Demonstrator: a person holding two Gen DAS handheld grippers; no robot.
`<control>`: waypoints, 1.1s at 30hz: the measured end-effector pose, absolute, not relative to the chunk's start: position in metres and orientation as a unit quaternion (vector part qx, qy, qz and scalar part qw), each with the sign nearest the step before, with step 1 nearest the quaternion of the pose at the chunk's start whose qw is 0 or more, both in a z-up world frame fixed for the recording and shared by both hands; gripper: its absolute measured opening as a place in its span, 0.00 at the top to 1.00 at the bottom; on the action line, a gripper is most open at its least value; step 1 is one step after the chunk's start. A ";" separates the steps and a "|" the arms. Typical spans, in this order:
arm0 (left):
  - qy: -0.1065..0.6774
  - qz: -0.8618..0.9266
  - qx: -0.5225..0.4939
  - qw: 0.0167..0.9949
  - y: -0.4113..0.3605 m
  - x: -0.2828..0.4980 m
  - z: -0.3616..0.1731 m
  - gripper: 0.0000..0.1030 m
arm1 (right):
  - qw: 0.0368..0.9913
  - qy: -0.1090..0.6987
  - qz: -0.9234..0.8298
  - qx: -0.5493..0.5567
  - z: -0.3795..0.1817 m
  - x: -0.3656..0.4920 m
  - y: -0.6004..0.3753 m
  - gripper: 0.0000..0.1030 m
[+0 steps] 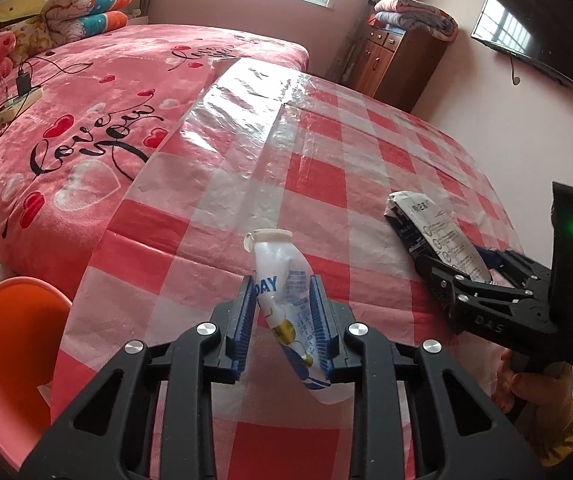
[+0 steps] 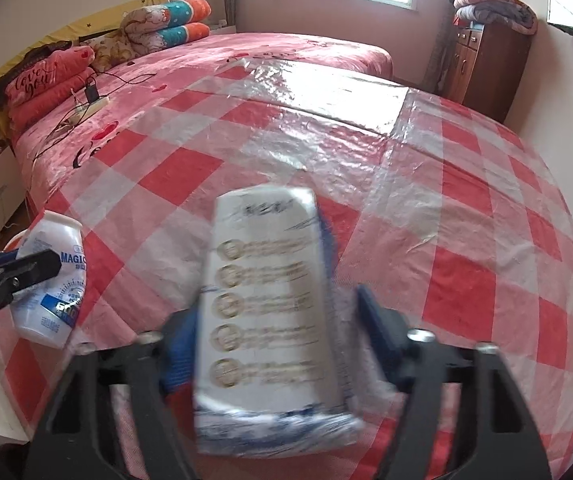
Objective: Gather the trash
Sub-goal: 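Grasp the white milk carton packet with the right tool while the left tool holds the bottle, then carry the bottle and milk packet with both tools over the orange bucket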
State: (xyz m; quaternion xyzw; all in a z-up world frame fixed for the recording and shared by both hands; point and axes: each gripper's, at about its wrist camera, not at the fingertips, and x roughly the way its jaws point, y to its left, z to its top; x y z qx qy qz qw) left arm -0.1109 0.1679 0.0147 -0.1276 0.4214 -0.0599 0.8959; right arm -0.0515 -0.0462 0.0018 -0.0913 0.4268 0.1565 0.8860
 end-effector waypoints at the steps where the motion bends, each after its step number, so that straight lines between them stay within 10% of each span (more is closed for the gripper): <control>1: 0.420 -0.060 -0.129 0.896 0.168 -0.112 0.015 0.73 | 0.887 0.425 0.157 -0.092 0.002 -0.053 -0.046 0.44; 33: 0.381 -0.028 -0.158 0.910 0.223 -0.154 0.034 0.74 | 0.876 0.392 0.269 -0.083 0.045 -0.105 0.025 0.45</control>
